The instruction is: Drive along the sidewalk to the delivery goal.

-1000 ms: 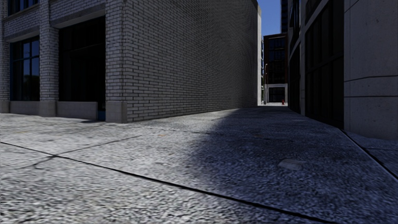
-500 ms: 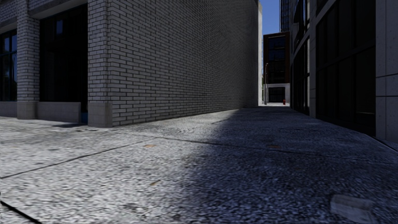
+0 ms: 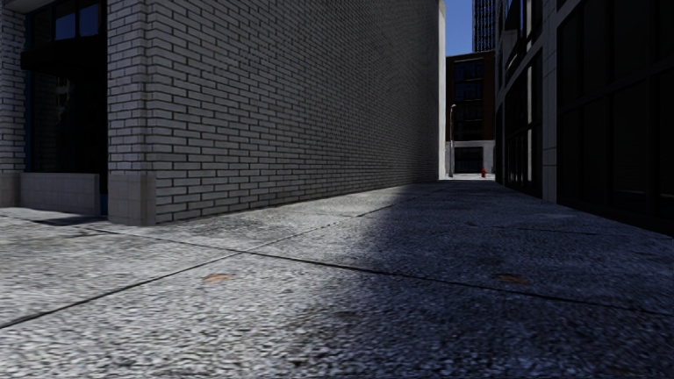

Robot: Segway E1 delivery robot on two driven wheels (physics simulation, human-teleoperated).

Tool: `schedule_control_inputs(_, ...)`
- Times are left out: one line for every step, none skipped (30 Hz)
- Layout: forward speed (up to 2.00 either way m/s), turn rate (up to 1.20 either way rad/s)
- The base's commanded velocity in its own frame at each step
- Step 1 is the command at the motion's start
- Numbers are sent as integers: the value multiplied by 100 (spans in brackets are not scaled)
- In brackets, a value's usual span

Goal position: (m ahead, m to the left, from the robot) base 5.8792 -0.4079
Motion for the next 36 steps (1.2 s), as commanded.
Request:
schedule_control_inputs(191, 0)
schedule_control_inputs(192, 0)
schedule_control_inputs(192, 0)
schedule_control_inputs(192, 0)
schedule_control_inputs(192, 0)
schedule_control_inputs(192, 0)
schedule_control_inputs(192, 0)
schedule_control_inputs(192, 0)
schedule_control_inputs(192, 0)
schedule_control_inputs(194, 0)
schedule_control_inputs(200, 0)
schedule_control_inputs(200, -14)
schedule_control_inputs(200, -14)
schedule_control_inputs(200, -20)
schedule_control_inputs(200, -23)
schedule_control_inputs(200, -31)
schedule_control_inputs(200, -31)
schedule_control_inputs(200, -37)
schedule_control_inputs(200, -39)
schedule_control_inputs(200, -39)
schedule_control_inputs(200, -39)
schedule_control_inputs(200, -39)
schedule_control_inputs(200, -39)
schedule_control_inputs(200, -39)
schedule_control_inputs(200, -39)
schedule_control_inputs(200, -33)
schedule_control_inputs(200, -32)
schedule_control_inputs(200, -29)
schedule_control_inputs(200, -29)
schedule_control_inputs(200, -2)
schedule_control_inputs(200, 0)
schedule_control_inputs(200, 0)
schedule_control_inputs(200, 0)
schedule_control_inputs(200, -3)
schedule_control_inputs(198, -16)
schedule_control_inputs(198, -16)
